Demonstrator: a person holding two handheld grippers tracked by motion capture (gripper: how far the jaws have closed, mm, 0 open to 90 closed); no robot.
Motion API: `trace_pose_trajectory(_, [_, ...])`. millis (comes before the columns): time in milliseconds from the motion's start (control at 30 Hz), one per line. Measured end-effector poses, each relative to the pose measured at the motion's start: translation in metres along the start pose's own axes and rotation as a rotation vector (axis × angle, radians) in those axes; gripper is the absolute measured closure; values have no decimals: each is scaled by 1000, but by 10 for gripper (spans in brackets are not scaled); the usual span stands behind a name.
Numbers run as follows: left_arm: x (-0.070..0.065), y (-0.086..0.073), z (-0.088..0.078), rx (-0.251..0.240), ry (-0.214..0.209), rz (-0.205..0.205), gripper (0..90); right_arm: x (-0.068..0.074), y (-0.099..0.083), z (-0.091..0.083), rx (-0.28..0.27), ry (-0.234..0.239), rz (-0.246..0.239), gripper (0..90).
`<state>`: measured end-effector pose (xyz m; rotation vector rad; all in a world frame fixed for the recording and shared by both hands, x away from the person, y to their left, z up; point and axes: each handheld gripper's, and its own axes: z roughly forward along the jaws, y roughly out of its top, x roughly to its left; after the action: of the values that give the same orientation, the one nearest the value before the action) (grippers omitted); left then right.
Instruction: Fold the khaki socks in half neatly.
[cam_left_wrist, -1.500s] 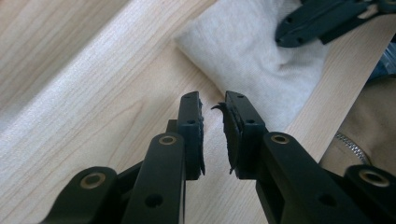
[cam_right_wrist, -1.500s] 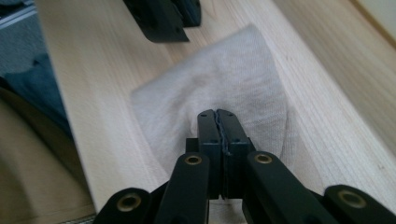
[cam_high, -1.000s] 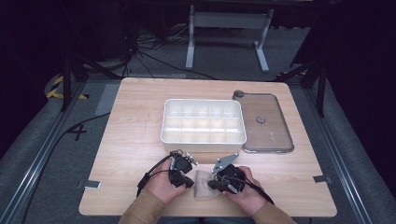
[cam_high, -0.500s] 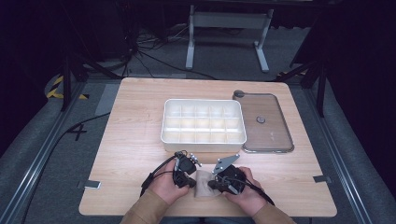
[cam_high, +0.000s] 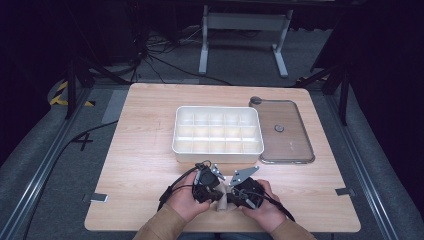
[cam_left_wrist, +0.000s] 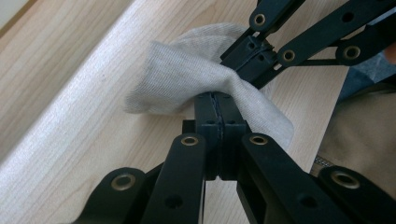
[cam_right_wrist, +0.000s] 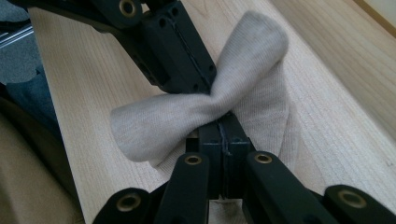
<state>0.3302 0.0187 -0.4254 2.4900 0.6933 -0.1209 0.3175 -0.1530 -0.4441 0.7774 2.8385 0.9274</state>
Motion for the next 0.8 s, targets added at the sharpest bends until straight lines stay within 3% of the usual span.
trace_pose_trajectory(333, [6,-2,-4,12,8,-12,899,3,0,-7,-1,-6,-13,897])
trace_pose_trajectory(500, [8,-3,-6,5,11,-27,899,-3,-3,-30,-4,-39,-10,896])
trace_pose_trajectory(633, [8,-2,-7,10,12,-21,899,-12,-11,-40,38,-69,14,897])
trace_pose_trajectory(800, [7,-1,-6,16,10,-18,899,-17,-21,-38,105,-40,52,897])
